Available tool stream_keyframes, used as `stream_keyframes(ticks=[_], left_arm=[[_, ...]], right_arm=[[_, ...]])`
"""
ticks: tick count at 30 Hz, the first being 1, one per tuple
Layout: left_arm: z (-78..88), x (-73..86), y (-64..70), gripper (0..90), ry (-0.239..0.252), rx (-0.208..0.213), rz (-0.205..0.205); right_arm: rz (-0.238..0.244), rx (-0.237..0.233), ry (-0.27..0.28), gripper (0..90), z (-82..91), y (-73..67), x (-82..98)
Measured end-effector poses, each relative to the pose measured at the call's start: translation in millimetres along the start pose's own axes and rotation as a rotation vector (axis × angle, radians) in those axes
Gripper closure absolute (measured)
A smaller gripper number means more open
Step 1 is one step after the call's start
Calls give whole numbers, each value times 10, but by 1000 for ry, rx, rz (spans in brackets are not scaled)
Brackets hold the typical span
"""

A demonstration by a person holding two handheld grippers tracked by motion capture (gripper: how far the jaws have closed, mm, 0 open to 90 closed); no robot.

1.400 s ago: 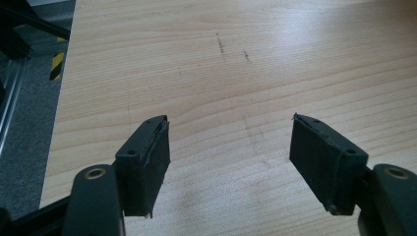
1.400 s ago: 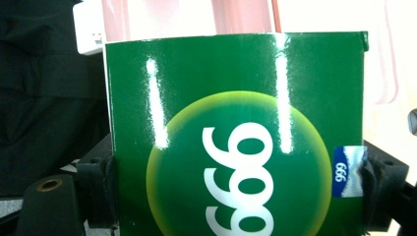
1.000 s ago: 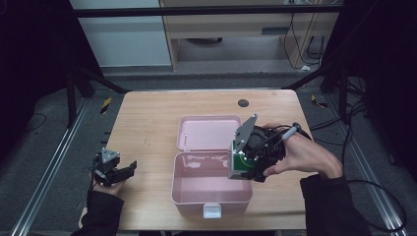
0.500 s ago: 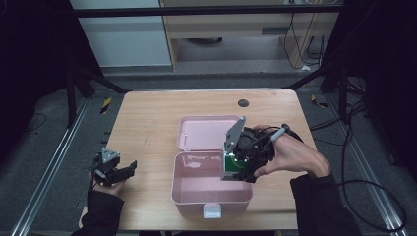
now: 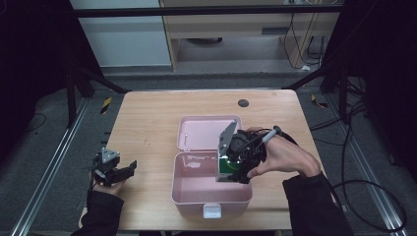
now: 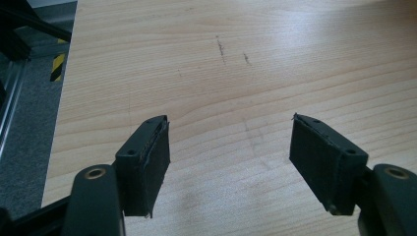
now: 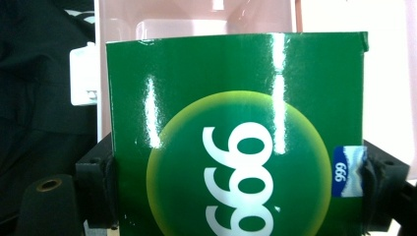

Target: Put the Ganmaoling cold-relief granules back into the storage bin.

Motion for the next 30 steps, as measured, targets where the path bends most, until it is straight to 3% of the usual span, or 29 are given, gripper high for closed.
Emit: stream_keyframes(ticks=[9,19,30], left_arm=[[1,-1,0,305,1,0,-1],[1,0,2,305,0,0,-2],[6,2,2,305,0,0,-3]], right_arm=[[18,-18,-18,157,-126,-35,-27],[-3,-45,-58,157,-295,-60,57],[19,-59,-109,157,-469,-82,71]])
Point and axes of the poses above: each handheld gripper's, and its own axes: z roughly backward along the jaws, x roughly out of its underside, y roughly to its right, the point moved 10 cm from there along -z, roughly forward along the jaws, and after that the axes turned 2 degrees about -z, right-handed, at the moved point
